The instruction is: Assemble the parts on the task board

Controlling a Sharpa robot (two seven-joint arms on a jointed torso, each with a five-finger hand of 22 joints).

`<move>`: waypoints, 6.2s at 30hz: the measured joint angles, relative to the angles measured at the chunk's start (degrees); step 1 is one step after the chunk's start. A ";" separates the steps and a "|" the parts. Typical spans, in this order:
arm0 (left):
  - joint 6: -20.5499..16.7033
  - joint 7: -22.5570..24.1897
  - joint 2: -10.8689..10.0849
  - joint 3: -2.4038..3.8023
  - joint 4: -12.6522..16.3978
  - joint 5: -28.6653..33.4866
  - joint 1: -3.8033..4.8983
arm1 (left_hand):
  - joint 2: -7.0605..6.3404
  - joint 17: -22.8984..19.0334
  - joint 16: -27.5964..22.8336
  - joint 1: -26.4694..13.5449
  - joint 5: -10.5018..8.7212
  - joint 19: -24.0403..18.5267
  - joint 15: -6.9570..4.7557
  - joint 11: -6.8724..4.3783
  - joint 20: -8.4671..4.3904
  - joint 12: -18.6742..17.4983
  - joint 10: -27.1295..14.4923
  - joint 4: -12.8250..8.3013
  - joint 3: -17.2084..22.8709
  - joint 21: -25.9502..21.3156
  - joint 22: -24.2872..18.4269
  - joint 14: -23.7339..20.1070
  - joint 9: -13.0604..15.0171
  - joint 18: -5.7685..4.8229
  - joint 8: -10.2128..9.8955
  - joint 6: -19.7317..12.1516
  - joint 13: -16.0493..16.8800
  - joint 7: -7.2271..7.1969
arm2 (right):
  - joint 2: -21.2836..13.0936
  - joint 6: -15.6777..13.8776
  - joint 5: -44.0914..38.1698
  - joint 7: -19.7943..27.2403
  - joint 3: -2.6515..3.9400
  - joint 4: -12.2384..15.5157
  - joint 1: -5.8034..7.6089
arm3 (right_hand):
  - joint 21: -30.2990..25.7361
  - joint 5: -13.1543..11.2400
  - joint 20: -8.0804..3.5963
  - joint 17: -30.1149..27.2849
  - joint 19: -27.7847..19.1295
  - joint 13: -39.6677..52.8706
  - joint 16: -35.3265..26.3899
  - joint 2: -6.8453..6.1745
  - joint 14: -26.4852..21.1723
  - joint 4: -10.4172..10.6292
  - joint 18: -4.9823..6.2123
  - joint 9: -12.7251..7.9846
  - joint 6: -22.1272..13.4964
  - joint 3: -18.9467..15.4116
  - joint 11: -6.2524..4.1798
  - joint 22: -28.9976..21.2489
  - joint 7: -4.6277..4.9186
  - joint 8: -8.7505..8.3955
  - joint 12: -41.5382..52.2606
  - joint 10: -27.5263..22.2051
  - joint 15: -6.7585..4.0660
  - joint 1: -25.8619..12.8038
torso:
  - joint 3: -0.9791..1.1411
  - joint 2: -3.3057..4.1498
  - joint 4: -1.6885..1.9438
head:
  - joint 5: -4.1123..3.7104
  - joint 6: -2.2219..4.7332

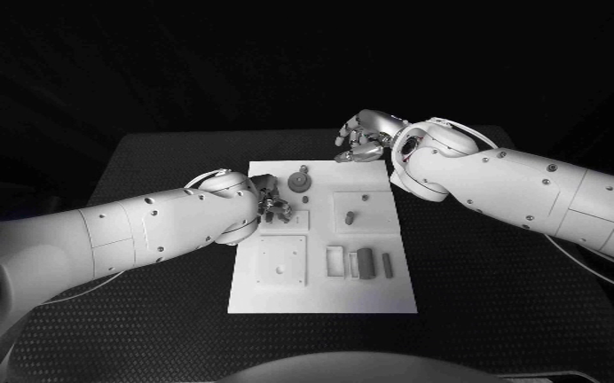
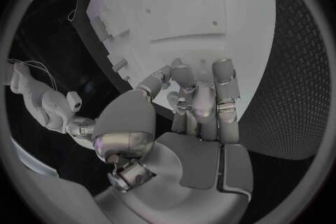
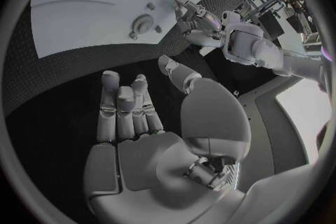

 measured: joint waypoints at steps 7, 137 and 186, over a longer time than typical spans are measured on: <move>0.11 0.00 -0.07 0.02 -0.01 -0.14 -0.02 | -0.01 0.00 0.00 0.01 -0.21 0.11 0.00 0.00 -0.10 0.00 0.00 0.01 0.01 0.00 0.00 0.00 0.00 0.00 0.00 0.03 0.00 -0.03 | 0.00 0.07 0.05 0.01 0.00 -0.10 0.00 | 0.00 0.00 0.00 0.00 0.00 0.00 0.00 0.00 0.00 0.00 0.00 0.00 -0.19 0.00 0.00 0.00 0.02 0.00 0.00 0.00 0.00 0.00 | 0.00 0.00 0.01 | 0.01 -0.01; 1.08 0.26 -0.86 -0.12 -0.72 2.39 -0.36 | -8.69 -3.33 1.11 -7.00 -8.45 2.62 -3.02 -0.94 -2.44 2.89 -0.72 6.90 -2.87 -1.66 0.01 1.00 1.98 0.02 9.42 2.43 -3.38 -1.50 | -0.21 0.39 0.13 0.00 0.00 -0.34 0.00 | -0.20 0.00 -0.02 0.00 -0.41 -0.13 0.00 0.29 -0.40 0.16 0.02 -0.31 -0.44 -0.16 0.00 0.00 0.27 0.00 -0.02 0.00 -0.02 -0.29 | 0.03 0.01 -0.01 | -0.53 -0.47; 8.50 7.98 9.34 2.02 -26.32 5.45 4.43 | -10.27 -9.44 -8.87 -6.04 -13.82 -4.24 1.49 3.79 0.16 -5.58 -12.00 9.99 -3.50 -11.99 -3.68 -5.53 -1.22 -0.02 3.11 -10.38 -9.69 2.51 | 0.18 0.39 0.16 0.05 -0.01 -1.35 -0.01 | -0.18 0.00 0.00 0.00 -0.41 -0.18 0.00 0.29 -0.40 0.31 0.02 -0.45 -0.74 -0.32 0.00 0.00 0.14 0.00 -0.02 0.00 -0.02 -0.29 | -0.10 0.59 -0.70 | 0.15 2.25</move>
